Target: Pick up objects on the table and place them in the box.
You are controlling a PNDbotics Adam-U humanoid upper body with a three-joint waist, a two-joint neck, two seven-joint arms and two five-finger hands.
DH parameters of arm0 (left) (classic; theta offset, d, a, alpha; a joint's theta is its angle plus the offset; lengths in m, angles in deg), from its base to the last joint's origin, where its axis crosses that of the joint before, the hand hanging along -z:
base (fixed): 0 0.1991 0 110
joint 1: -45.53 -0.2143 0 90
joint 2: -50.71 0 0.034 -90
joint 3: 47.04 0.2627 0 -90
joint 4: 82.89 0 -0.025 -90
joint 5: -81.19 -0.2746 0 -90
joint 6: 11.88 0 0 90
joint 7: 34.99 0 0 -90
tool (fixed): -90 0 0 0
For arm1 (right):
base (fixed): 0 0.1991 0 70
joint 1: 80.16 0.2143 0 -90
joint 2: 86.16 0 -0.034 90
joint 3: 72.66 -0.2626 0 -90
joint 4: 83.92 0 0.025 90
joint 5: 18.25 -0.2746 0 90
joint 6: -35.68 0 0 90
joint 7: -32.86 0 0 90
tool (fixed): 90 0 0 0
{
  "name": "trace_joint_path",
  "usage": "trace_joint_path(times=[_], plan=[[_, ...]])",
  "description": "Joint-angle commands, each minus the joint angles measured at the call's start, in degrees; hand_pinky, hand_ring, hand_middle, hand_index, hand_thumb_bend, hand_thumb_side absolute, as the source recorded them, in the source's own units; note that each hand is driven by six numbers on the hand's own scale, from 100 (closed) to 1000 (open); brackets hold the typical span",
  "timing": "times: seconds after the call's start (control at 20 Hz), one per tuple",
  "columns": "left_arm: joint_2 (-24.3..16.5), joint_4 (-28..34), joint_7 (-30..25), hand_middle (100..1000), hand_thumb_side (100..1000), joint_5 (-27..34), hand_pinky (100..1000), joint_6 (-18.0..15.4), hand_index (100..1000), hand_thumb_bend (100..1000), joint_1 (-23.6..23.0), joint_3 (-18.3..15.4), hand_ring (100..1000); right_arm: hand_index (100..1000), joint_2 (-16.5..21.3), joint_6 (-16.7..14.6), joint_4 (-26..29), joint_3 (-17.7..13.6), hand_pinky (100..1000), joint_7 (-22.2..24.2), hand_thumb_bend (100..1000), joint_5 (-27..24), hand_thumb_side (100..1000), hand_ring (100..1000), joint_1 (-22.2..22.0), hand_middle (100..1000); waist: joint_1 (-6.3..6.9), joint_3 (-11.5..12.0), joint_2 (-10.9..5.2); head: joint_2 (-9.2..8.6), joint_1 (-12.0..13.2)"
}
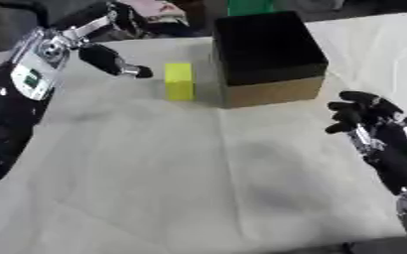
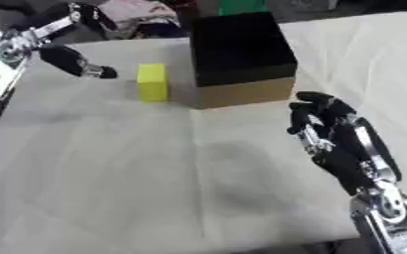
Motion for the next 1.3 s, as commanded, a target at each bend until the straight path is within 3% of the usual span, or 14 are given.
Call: trace_joint_path(times=[0.05,0.6,1.3], plan=[[-0.2,-1.9,0.0,720,502,-2.1,782,-1.2,803,735,1.7,-0.2,716,785,1.0,-0.1,0.9,0.1,604,0.3,232,-0.3,360,829,0.7,525,-0.32,-0.2,-0.98,-0.85,0.2],[3.3,-8.0,1.0,718,593,-7.8,777,-3.0,803,839,2.5,-0.6,713,784,0.9,0.0,1.0,0.3,603,0.4,232,-0.3,365,829,0.9,525,-0.23,-0.9,-0.58,-1.76,0.1],[6.1,-10.3,12.5,705,372,-18.3,753,-2.6,790,780,3.2,-1.4,703,784,0.8,0.0,1.1,0.6,602,0.6,235,-0.2,366,829,1.2,523,-0.09,-1.8,0.04,-2.03,0.3]])
